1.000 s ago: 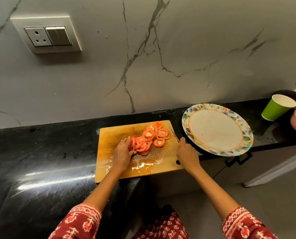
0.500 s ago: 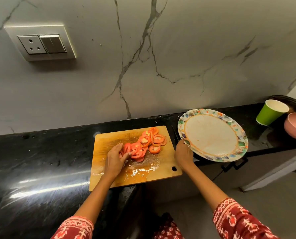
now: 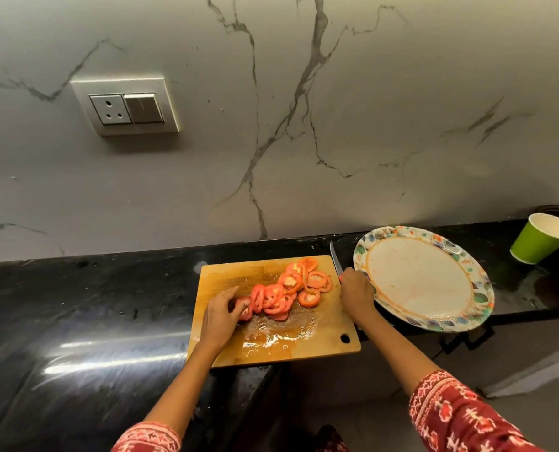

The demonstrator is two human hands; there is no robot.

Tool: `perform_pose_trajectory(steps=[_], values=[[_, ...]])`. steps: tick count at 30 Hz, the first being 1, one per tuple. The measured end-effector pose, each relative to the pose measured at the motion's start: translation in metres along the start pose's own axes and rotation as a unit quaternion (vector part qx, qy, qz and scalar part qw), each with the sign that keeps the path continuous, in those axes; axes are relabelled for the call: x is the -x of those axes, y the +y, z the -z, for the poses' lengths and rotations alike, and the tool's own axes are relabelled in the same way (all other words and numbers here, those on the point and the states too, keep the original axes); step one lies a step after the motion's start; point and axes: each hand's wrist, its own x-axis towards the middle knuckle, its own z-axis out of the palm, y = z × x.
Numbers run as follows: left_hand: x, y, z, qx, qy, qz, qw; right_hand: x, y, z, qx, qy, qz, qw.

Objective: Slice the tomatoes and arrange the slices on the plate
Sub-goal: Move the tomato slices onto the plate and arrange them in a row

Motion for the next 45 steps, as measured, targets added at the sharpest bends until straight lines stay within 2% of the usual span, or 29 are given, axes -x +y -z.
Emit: perform_pose_trajectory(steps=[4,8,14,17,22,29,35,39,41,43,45], values=[[0.004,-0.002,0.001,-0.007,0.013,0.0,1.0,0.008,-0.014,0.006,-0.073,0.023,0.073,0.994],[0.008,0.0,0.0,0.002,0.014,0.008,1.0,0.02,-0.042,0.008,-0.186,0.016,0.166,0.968],[0.01,0.003,0.003,-0.003,-0.018,0.005,1.0,0.017,-0.09,0.009,-0.142,-0.079,0.241,0.957],[0.008,0.003,0.004,0.012,-0.017,0.013,1.0,0.018,-0.111,0.008,-0.129,-0.094,0.268,0.95],[0.01,0.001,0.003,0.008,-0.043,0.031,0.999,0.022,-0.124,-0.002,-0.116,-0.099,0.268,0.951],[0.007,0.007,-0.005,-0.08,-0.049,0.051,0.994,0.035,-0.112,-0.002,-0.205,-0.045,0.25,0.945],[0.009,0.002,0.006,0.005,-0.014,0.093,0.996,0.042,-0.091,0.006,-0.247,-0.04,0.245,0.937],[0.016,0.004,0.022,0.061,0.016,0.109,0.992,0.046,-0.095,0.013,-0.32,-0.096,0.202,0.921],[0.019,0.016,0.026,0.081,0.028,0.075,0.993,0.05,-0.102,0.017,-0.399,-0.185,0.12,0.89],[0.02,0.031,0.025,0.093,0.035,0.024,0.995,0.055,-0.108,0.024,-0.503,-0.303,0.04,0.809],[0.02,0.046,0.02,0.092,0.022,-0.017,0.995,0.057,-0.108,0.029,-0.569,-0.35,0.0,0.744]])
